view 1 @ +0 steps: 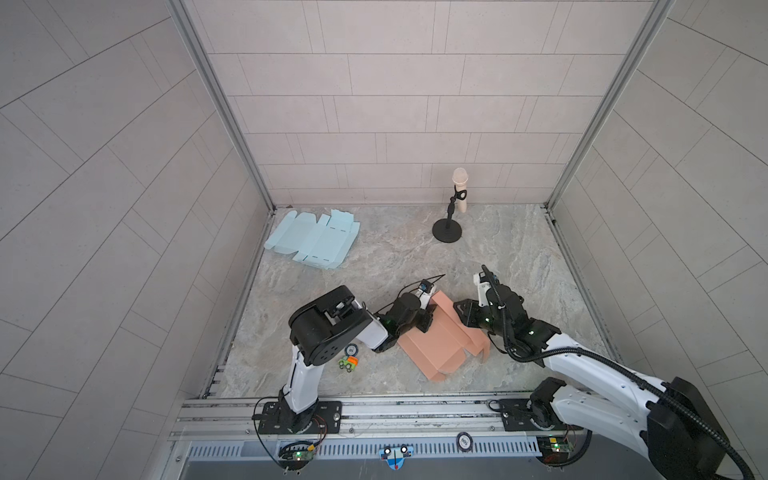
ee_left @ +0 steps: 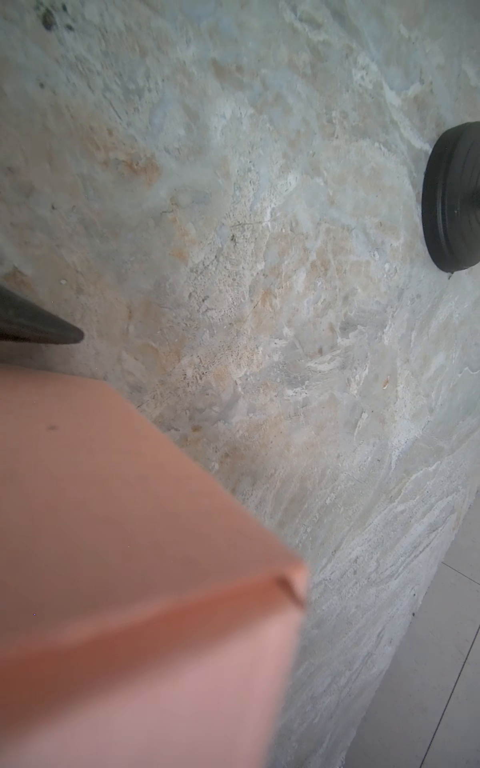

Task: Fold the paper box

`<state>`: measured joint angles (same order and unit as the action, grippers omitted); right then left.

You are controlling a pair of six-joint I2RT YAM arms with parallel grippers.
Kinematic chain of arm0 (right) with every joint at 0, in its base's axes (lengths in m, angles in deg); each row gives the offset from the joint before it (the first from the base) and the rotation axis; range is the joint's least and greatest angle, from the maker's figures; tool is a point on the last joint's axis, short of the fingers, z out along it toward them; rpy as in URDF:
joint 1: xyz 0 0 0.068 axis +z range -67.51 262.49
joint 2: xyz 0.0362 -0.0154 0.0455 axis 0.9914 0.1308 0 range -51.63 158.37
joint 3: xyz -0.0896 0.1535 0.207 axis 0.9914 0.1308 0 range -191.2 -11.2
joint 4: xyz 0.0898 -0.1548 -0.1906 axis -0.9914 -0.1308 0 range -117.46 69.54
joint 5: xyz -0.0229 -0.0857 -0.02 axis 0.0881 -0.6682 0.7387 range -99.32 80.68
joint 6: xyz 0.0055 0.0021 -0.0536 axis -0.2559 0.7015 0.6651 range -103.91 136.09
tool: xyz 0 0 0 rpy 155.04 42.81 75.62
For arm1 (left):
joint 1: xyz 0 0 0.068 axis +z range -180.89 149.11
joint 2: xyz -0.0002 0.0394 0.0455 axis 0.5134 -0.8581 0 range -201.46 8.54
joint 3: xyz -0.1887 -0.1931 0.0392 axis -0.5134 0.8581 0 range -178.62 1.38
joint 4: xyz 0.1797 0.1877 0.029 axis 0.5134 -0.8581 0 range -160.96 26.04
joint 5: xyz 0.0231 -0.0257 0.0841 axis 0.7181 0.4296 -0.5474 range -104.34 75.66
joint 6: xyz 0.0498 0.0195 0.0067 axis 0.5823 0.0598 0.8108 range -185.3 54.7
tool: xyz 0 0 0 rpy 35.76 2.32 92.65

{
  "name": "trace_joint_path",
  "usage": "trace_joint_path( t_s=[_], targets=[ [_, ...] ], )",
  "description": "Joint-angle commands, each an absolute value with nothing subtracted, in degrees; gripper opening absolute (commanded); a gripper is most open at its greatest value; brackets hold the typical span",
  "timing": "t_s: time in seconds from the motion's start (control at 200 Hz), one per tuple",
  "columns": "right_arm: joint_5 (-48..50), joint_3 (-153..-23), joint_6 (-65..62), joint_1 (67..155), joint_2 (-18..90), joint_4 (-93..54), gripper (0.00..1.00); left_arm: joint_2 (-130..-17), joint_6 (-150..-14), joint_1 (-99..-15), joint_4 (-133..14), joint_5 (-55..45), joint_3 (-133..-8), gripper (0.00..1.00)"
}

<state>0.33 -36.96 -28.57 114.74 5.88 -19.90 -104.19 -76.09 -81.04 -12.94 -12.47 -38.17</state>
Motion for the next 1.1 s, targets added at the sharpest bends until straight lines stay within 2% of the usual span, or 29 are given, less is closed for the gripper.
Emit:
trace_joint_path(
  t_s=[0.0, 0.17, 0.556, 0.806, 0.986, 1.096],
  targets=[
    [-0.8, -35.9, -29.2, 115.0, 5.8, -22.7, 0.30, -101.7, -76.2, -80.6, -9.6, -11.8, -36.7, 0.33],
    [-0.8, -36.3, -29.0, 115.1, 5.9, -23.0, 0.30, -100.2, -76.7, -80.6, -8.3, -11.4, -35.5, 0.34],
    [-0.1, -37.0, -28.6, 115.0, 7.3, -22.5, 0.30, -98.0, -76.0, -81.0, -8.2, -11.7, -35.4, 0.26],
    [-0.2, -38.7, -27.6, 115.0, 7.3, -24.3, 0.31, -96.9, -76.2, -81.1, -8.3, -11.4, -34.9, 0.12],
    [-0.8, -43.1, -24.1, 115.1, 6.1, -30.7, 0.40, -95.3, -77.5, -81.1, -8.0, -12.0, -33.1, 0.10],
    [-2.5, -48.3, -20.0, 115.8, 4.4, -37.9, 0.42, -94.1, -78.8, -81.1, -8.8, -13.4, -32.3, 0.07]
  ],
)
